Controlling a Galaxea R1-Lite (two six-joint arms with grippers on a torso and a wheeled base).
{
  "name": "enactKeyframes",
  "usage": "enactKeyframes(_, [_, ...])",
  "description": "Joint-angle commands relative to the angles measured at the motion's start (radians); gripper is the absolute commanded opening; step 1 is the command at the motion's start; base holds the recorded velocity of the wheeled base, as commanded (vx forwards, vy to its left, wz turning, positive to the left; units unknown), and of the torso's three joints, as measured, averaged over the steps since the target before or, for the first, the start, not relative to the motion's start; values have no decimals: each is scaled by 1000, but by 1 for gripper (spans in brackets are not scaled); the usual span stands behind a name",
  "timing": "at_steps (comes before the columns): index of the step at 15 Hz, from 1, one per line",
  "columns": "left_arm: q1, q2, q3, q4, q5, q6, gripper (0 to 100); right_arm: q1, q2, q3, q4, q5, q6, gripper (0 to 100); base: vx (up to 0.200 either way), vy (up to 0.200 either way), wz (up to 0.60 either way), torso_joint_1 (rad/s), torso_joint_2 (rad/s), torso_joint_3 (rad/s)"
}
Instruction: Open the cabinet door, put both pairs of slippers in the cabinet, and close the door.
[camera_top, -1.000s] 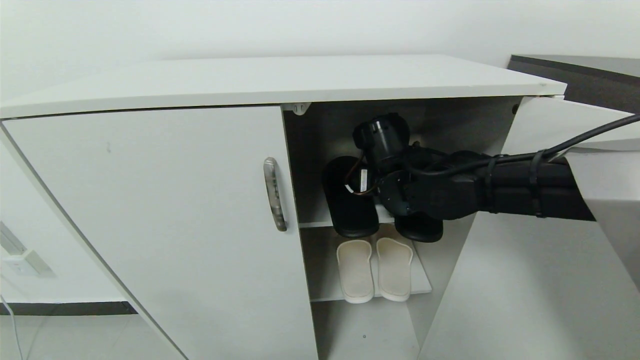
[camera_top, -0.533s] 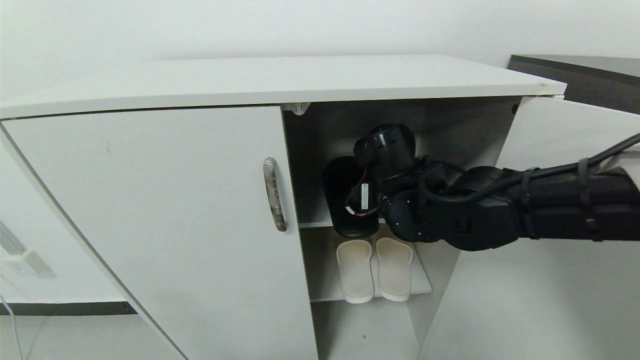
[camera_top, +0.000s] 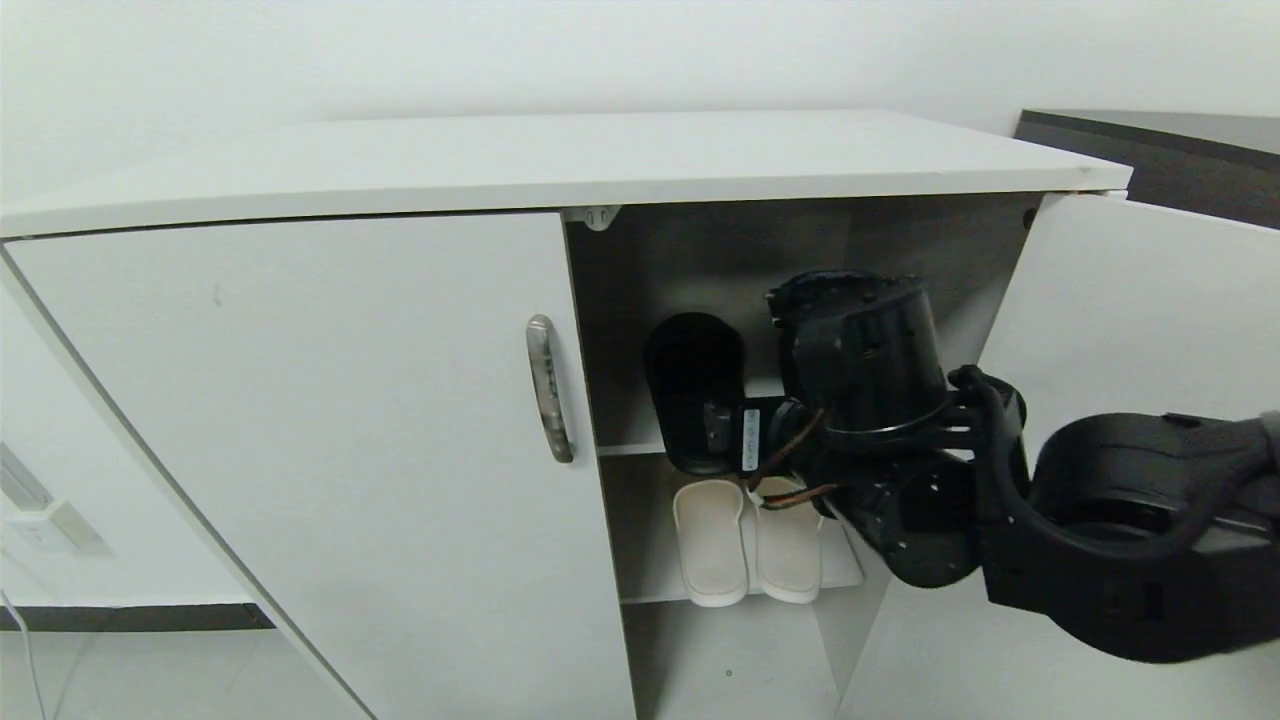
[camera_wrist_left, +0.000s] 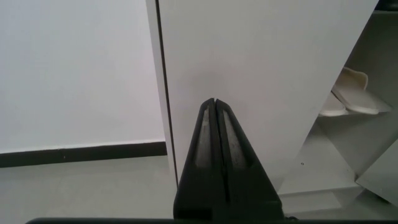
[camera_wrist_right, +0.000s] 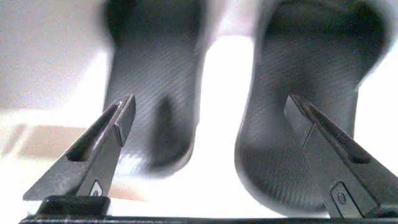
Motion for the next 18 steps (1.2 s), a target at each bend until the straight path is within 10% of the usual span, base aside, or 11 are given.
enactKeyframes(1, [0,0,0,0,1,0,0,16,-92,121,-62,47,-14,100,0,0,0,0,0,0])
enactKeyframes(3, [0,0,0,0,1,0,0,16,-99,161,-111,50,-17,100,0,0,0,0,0,0])
enactKeyframes(4, [0,0,0,0,1,0,0,16,-99,170,-119,49,-32,0,0,0,0,0,0,0])
enactKeyframes(18, [0,0,0,0,1,0,0,22,-78,191,-131,49,-51,0,0,0,0,0,0,0])
